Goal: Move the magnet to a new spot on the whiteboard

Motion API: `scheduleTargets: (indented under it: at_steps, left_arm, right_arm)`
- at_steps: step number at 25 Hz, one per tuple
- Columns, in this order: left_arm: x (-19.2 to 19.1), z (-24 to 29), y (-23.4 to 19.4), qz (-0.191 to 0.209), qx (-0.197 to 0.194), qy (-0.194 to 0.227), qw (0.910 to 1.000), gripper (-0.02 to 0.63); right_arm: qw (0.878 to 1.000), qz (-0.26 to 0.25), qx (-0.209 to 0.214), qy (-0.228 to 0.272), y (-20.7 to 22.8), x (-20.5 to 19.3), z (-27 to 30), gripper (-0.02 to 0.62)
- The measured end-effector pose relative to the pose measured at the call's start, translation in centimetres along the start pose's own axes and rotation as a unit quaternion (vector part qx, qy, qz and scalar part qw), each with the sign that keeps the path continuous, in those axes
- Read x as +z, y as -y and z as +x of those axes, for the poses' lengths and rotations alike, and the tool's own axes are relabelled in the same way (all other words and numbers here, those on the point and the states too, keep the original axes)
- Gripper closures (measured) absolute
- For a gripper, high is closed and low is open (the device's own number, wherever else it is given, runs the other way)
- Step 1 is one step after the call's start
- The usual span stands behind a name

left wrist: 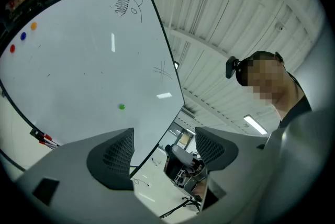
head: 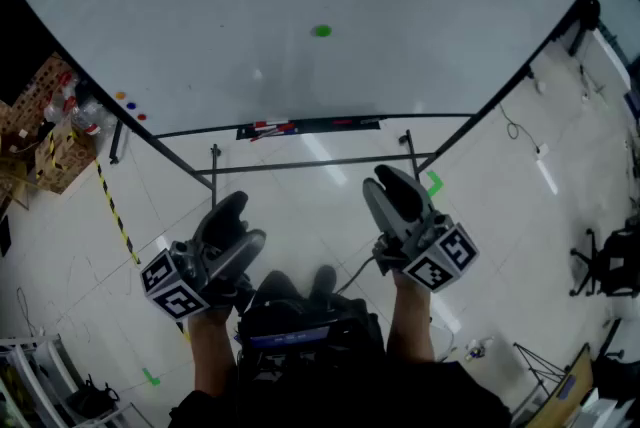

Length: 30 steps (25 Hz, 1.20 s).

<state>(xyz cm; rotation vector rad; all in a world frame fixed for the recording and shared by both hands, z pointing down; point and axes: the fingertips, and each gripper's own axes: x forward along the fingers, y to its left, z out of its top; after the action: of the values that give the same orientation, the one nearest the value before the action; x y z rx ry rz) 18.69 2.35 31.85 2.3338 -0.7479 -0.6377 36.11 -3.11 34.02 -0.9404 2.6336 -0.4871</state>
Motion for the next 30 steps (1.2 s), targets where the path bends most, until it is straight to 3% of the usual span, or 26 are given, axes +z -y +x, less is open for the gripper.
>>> scheduleTargets:
  at_steps: [7, 20, 25, 30]
  left_arm:
    - [2.0, 1.6, -3.6, -0.003, -0.013, -0.002, 0.9999, 0.247]
    - [10.6, 3.2, -13.4, -0.029, -0.099, -0.027, 0.9943, 0.247]
    - [11.5, 3.8, -16.0, -0.055, -0.126, -0.057, 0.9889, 0.247]
    - [12.0, 4.1, -17.1, -0.063, -0.13, -0.061, 0.9876, 0.247]
  right_arm:
    - [1.0, -0.019, -0.018, -0.004, 2.6, 0.1, 3.1, 0.457]
    - [0.994, -0.062, -0.086, -0.001, 4.3, -0.3, 15.2, 0.457]
    - [0.987, -0.083, -0.135, -0.011, 5.4, -0.9, 17.6, 0.457]
    - [0.978, -0.108, -0.178, -0.023, 7.9, -0.8, 19.0, 0.452]
